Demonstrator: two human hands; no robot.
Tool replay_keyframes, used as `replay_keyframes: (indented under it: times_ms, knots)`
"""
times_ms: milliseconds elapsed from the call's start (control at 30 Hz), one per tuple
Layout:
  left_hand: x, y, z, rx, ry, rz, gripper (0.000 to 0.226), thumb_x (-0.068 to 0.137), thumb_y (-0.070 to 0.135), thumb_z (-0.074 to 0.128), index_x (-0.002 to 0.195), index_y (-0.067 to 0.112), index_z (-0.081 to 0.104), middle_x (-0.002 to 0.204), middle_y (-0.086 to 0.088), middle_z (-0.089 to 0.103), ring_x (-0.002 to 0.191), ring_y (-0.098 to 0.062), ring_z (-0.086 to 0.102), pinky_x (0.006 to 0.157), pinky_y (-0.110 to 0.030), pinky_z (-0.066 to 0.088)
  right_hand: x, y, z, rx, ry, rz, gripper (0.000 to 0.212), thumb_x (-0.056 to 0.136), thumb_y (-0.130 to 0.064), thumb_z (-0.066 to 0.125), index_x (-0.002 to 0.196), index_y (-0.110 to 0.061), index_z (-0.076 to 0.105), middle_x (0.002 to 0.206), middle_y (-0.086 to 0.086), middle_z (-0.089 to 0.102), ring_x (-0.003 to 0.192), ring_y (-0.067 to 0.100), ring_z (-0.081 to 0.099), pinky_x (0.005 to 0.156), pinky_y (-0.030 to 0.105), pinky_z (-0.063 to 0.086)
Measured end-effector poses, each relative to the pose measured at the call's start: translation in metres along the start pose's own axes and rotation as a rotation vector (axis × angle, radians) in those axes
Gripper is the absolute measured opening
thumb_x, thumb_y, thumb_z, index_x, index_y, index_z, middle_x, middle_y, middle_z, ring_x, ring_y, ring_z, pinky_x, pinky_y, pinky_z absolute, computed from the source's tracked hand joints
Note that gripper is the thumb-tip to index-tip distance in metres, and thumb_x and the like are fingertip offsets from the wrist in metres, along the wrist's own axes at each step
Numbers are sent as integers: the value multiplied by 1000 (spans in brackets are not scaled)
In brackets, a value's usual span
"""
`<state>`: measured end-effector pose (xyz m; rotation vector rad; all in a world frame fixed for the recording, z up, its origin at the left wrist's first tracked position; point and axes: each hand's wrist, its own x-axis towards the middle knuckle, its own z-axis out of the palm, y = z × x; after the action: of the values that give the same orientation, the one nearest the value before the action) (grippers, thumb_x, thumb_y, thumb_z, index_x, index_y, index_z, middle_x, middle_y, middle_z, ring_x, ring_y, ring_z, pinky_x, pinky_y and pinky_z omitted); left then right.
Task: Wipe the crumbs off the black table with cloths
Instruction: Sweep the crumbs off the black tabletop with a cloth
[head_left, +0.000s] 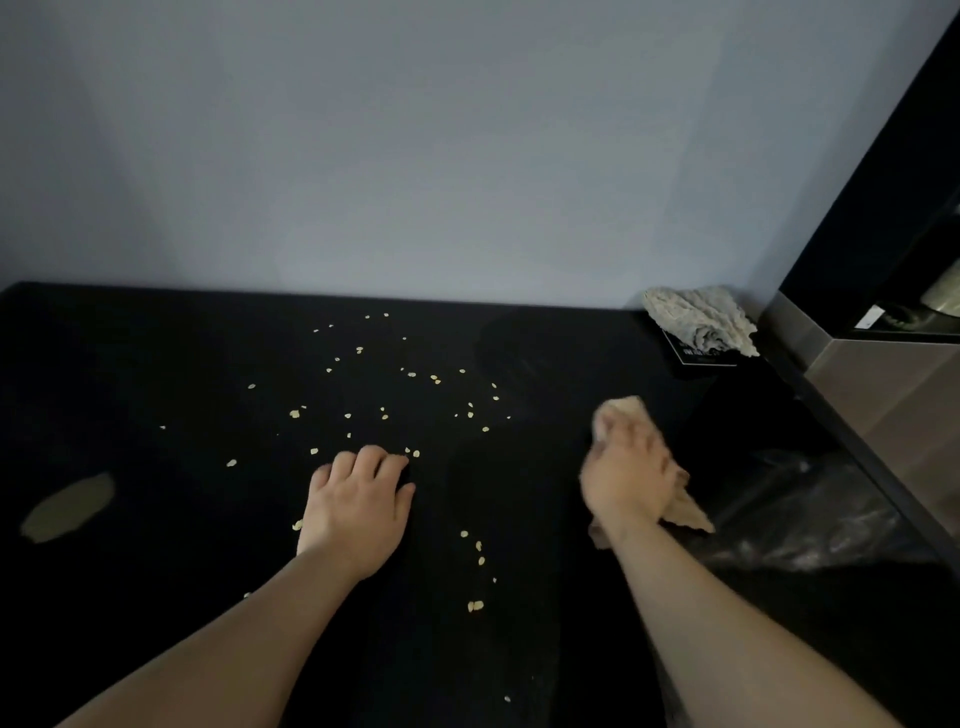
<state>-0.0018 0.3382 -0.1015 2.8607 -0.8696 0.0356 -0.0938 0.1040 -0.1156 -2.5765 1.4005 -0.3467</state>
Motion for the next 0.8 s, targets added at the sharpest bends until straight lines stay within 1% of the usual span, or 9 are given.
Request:
replay_keyframes:
  times_ms: [133,200,300,400,467,567,667,733,800]
  knots:
    - [11,-4,6,-42,-42,-25,57,98,46,26,151,28,15,158,5,13,146,-17,3,118,-43,0,-52,-34,12,128,-97,-771,42,89,-26,45,131,-23,51,134,2,53,125,24,47,100,38,36]
    - [11,-6,8,-23,-62,-66,65,98,51,23,152,25,-2,160,4,-7,145,-17,-17,117,-45,-10,-30,-24,9,155,-127,-926,42,88,-29,44,128,-19,54,131,2,57,124,25,50,98,40,40]
    - [15,-8,6,-76,-63,-238,75,95,59,23,151,19,-8,159,1,-13,144,-18,-20,116,-47,-9,32,2,11,36,75,-442,47,88,-32,35,128,-14,51,131,10,55,121,32,49,96,44,42]
    - [20,-9,9,-56,-110,-301,74,94,61,17,152,19,-4,160,1,-11,146,-19,-16,117,-49,-4,62,-14,7,47,-71,76,50,96,-26,35,144,-14,29,151,11,29,138,29,24,111,44,20]
    - [21,-8,12,-38,-130,-295,72,94,61,13,152,20,-2,160,2,-9,146,-19,-15,117,-49,-3,56,-44,12,38,-65,2,48,94,-25,38,142,-19,34,149,9,33,135,28,29,108,43,25]
    - [22,-8,13,-17,-132,-297,70,95,59,11,152,21,-3,160,2,-9,146,-20,-15,117,-49,-3,11,-84,30,123,-34,-545,42,89,-24,44,131,-26,49,137,3,50,125,25,44,99,38,34]
    - [23,-8,13,-5,-137,-290,69,95,58,10,152,20,-4,160,2,-10,146,-20,-15,117,-49,-3,-20,-86,21,203,-244,-974,42,96,-27,40,138,-25,43,146,-5,41,136,17,32,110,38,24]
    - [23,-8,12,-11,-144,-287,69,96,58,10,151,20,-4,160,2,-9,146,-20,-14,117,-50,-2,5,-67,25,175,-136,-929,41,93,-32,36,131,-25,49,139,-3,49,129,21,43,104,41,34]
    - [23,-8,12,-11,-145,-284,68,96,57,10,151,20,-4,160,2,-8,146,-21,-14,117,-49,-2,41,-44,27,96,13,-542,45,91,-36,32,131,-25,49,134,0,51,123,25,46,97,43,37]
